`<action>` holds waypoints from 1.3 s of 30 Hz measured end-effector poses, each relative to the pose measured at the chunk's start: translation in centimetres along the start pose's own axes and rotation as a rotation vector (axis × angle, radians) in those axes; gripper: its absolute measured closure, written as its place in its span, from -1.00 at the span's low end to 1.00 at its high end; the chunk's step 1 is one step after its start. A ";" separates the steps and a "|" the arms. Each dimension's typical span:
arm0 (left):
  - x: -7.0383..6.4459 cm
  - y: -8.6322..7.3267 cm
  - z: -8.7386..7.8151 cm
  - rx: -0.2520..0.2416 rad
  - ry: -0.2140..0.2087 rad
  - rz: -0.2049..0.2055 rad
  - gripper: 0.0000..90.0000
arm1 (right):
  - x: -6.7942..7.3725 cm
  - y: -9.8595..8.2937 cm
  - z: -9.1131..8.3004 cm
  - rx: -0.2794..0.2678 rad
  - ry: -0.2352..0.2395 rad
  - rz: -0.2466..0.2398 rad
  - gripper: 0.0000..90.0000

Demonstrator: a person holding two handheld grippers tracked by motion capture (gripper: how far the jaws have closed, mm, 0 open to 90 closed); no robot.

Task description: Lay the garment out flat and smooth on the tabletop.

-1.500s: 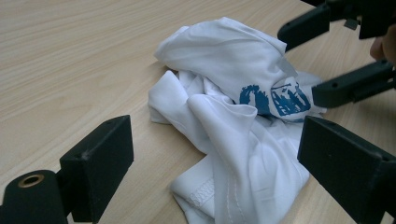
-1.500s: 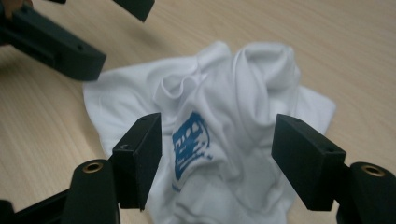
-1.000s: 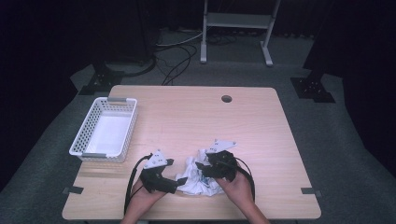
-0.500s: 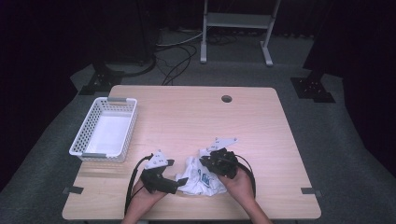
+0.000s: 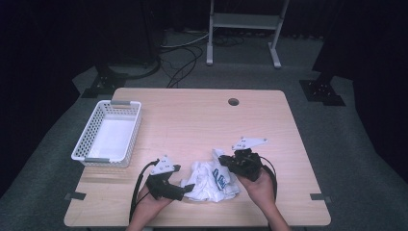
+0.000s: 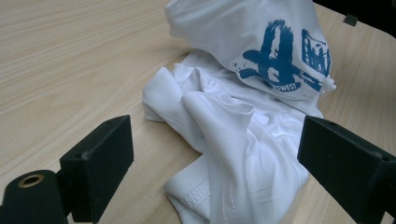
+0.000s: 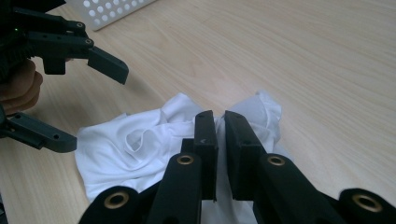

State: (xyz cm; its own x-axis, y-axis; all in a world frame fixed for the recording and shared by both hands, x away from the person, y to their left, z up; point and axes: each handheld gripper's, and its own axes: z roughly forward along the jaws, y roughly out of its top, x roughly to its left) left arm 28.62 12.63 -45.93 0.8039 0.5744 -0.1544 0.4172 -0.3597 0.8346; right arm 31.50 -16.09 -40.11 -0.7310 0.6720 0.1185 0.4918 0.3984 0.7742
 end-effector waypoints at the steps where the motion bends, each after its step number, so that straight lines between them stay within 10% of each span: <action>1: 0.0 0.0 0.0 0.000 0.000 0.000 -0.77 | -0.1 -0.1 -0.2 -0.003 -0.005 0.001 0.86; 39: -0.2 -0.2 0.7 0.013 -0.008 -0.004 -0.77 | -4.5 -4.1 -4.6 0.033 -0.128 0.093 0.85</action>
State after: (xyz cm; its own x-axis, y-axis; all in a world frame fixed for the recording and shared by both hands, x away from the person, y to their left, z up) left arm 28.70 12.08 -46.50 0.8059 0.5695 -0.1618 0.4254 -0.3669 0.8273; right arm 30.59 -23.60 -40.92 -0.6166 0.7800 0.1065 0.5708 0.3498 0.7429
